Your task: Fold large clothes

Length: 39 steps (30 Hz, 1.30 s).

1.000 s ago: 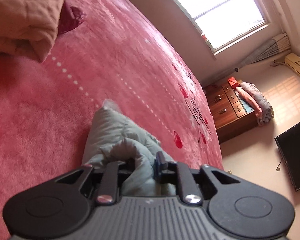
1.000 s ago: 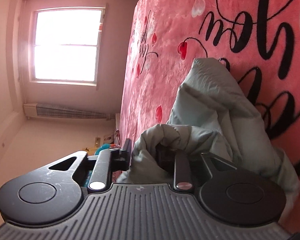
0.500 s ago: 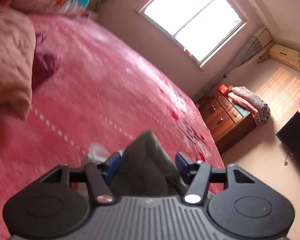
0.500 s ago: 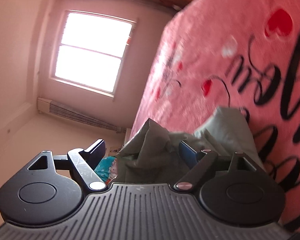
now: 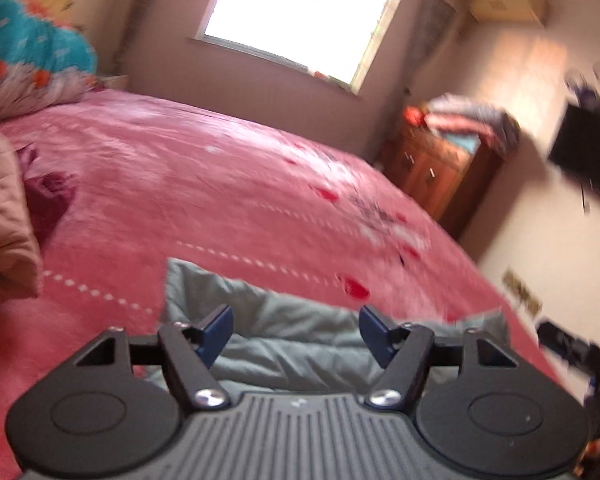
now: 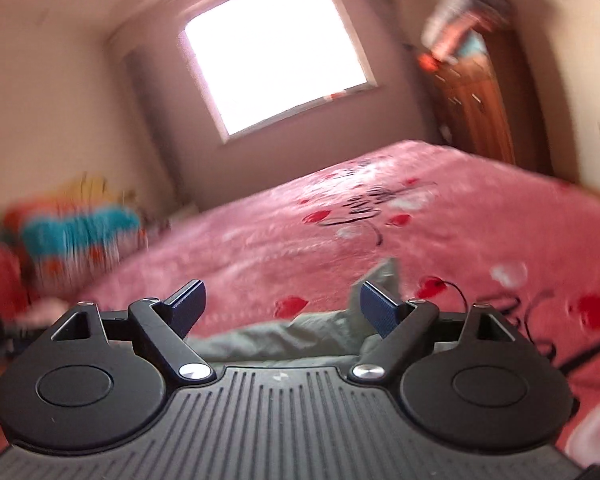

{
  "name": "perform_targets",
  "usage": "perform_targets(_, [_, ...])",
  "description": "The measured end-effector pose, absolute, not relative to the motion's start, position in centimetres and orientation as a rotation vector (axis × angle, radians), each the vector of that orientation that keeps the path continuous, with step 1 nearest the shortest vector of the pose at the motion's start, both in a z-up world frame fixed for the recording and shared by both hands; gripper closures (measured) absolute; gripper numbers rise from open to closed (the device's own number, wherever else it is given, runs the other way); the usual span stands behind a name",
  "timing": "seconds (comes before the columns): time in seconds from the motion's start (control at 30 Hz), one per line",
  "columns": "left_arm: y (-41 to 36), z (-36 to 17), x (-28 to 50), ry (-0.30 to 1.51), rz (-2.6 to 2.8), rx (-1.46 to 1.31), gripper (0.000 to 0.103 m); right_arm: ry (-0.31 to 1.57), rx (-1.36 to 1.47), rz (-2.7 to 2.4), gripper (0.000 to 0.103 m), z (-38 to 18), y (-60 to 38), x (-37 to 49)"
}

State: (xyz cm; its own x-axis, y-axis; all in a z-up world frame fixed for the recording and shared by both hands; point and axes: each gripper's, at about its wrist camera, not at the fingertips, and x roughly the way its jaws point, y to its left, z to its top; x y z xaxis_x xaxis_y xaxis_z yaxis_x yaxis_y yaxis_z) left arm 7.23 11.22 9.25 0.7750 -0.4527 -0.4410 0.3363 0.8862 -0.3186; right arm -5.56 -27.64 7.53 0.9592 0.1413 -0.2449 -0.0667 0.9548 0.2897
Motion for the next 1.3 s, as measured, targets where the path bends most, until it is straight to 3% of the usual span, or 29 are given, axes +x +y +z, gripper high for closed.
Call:
perform_targets(0.4, [4.2, 5.8, 9.7, 0.647, -0.588, 0.025, 0.037, 0.488, 0.0, 0.282, 0.0, 4.6, -19.6, 0.8])
perform_targets(0.97, [6.1, 3.1, 16.4, 0.636, -0.323, 0.027, 0.039, 0.636, 0.194, -0.138, 0.0, 0.9, -30.1, 4.8])
perform_targets(1.3, [4.6, 0.1, 16.5, 0.562, -0.339, 0.012, 0.029, 0.639, 0.131, -0.203, 0.0, -0.5, -29.8, 4.6])
